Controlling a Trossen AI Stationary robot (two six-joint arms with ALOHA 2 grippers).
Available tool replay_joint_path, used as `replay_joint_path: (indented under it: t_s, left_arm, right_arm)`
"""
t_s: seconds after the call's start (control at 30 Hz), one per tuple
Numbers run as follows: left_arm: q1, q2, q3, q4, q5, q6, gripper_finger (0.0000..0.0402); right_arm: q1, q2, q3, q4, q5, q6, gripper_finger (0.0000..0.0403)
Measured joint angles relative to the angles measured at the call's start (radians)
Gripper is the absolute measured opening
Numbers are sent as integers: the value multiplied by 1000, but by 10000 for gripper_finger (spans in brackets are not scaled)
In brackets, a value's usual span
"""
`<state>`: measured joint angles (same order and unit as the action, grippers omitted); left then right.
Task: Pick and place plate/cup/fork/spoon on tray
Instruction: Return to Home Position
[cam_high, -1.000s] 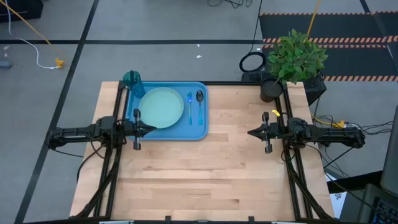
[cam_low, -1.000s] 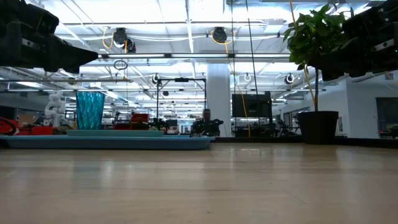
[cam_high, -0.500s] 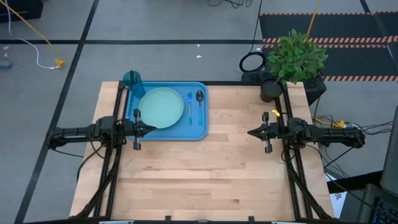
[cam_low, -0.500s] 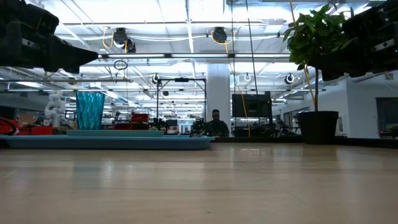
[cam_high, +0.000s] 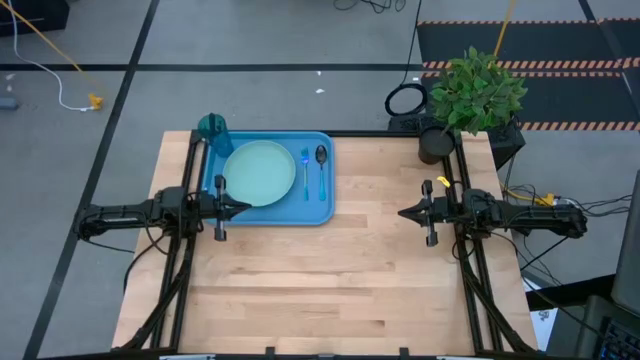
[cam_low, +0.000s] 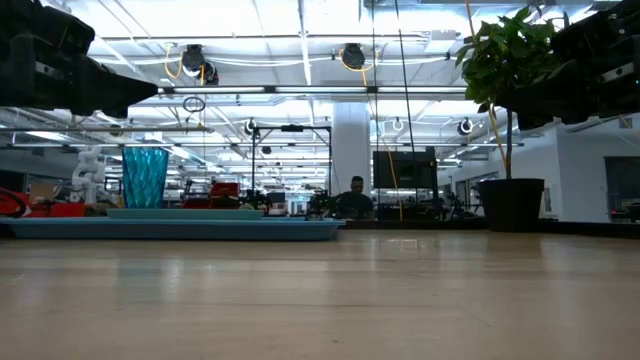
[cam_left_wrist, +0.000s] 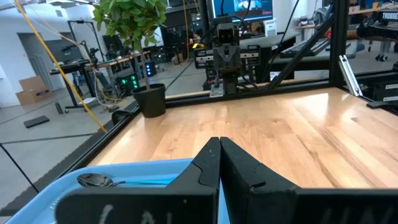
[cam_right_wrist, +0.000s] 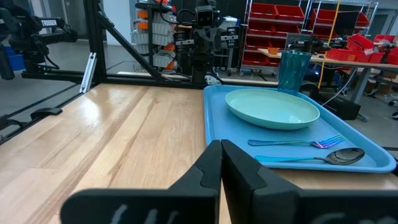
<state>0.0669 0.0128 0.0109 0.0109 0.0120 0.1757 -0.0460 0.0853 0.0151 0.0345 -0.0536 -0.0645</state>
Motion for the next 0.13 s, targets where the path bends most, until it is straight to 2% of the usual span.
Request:
replay_joint_path:
  t_s: [0.13]
  left_arm:
    - [0, 0, 0, 0, 0, -2, 6]
  right_arm:
    - [0, 0, 0, 0, 0, 0, 0]
